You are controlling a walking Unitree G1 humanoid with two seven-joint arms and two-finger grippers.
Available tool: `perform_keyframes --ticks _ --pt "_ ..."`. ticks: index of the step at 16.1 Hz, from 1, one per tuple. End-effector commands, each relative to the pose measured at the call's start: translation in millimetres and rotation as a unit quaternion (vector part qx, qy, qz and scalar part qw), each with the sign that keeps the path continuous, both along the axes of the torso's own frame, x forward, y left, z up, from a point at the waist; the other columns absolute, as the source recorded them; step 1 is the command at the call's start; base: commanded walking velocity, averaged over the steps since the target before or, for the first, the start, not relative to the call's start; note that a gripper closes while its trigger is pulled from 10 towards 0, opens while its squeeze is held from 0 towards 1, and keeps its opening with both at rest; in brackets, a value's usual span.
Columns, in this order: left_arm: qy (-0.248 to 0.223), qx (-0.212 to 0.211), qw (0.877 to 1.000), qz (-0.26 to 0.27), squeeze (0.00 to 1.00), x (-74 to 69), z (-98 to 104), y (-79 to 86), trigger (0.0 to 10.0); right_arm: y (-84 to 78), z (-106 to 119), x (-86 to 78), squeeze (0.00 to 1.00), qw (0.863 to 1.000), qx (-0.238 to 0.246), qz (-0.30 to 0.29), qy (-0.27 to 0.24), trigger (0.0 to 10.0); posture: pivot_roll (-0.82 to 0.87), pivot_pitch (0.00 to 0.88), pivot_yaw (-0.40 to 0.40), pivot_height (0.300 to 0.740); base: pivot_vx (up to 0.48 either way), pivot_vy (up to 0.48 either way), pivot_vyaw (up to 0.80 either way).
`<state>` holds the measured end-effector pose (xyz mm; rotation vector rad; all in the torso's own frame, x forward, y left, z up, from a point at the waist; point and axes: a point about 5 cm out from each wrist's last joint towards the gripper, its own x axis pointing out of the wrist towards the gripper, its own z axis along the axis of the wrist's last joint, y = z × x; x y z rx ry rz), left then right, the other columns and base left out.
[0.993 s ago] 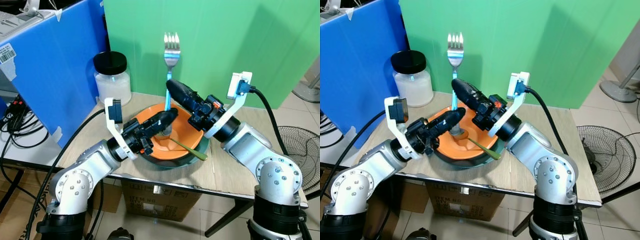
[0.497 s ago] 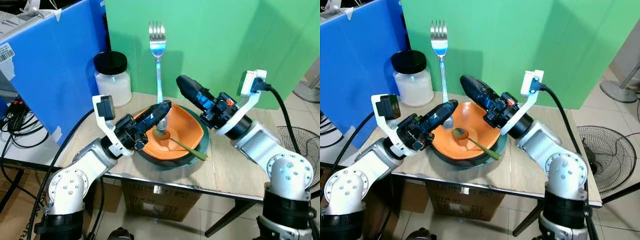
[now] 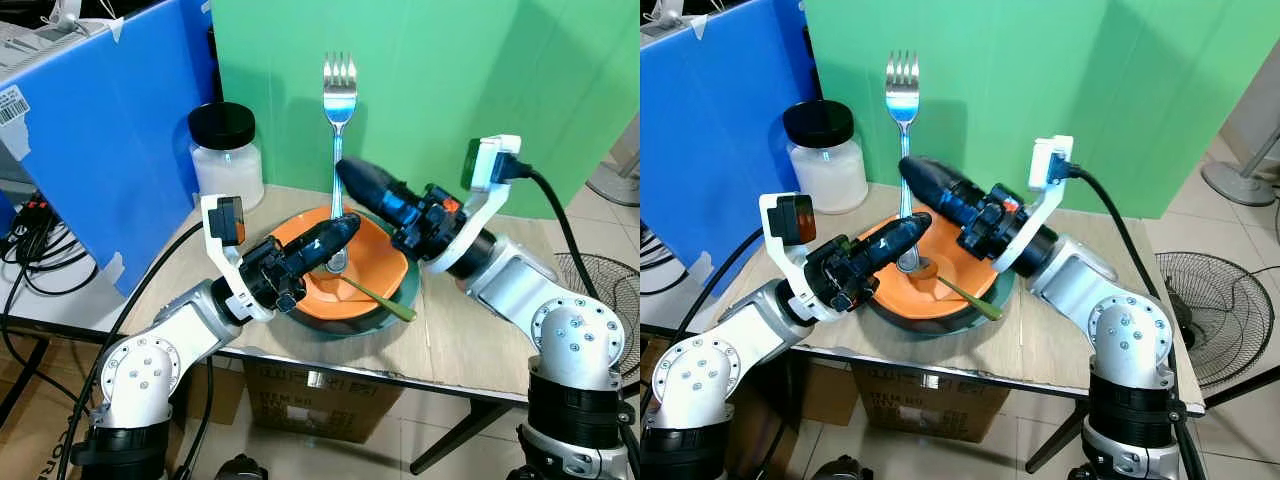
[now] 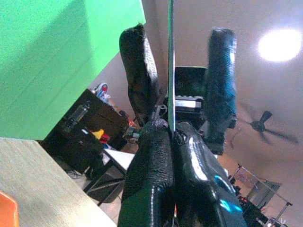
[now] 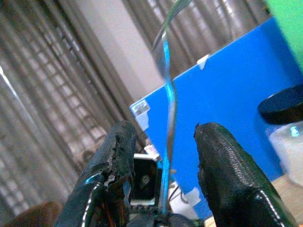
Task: Setting the table
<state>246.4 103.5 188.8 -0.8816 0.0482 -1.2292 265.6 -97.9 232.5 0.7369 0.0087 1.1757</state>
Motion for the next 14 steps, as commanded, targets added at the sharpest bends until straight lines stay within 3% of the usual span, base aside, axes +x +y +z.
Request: perform_keyframes --ticks 1,4,5,14 --pt "-0.006 -0.002 1.000 -0.021 0.00 -3.9 2.8 -5.0 0.0 3.1 2.0 -4.0 0.00 1.000 -0.011 0.013 -0.009 10.0 0.13 0.000 -0.033 0.740 0.000 0.000 0.00" --pt "-0.004 0.001 1.000 -0.030 0.00 -5.6 2.2 -7.1 0.0 4.6 -1.1 -3.2 0.00 1.000 -0.025 0.011 -0.006 10.0 0.13 0.000 -0.033 0.740 0.000 0.000 0.00" --pt "-0.004 0.001 1.000 -0.031 0.00 -6.2 2.1 -7.5 0.0 4.0 -1.5 -2.6 0.00 1.000 -0.025 0.009 -0.003 0.0 0.13 0.000 -0.033 0.740 0.000 0.000 0.00" --pt "-0.003 -0.001 1.000 -0.028 0.00 -7.0 3.1 -7.3 0.0 3.6 -1.6 -1.9 0.00 1.000 -0.028 0.003 -0.001 0.0 0.13 0.000 -0.032 0.740 0.000 0.000 0.00"
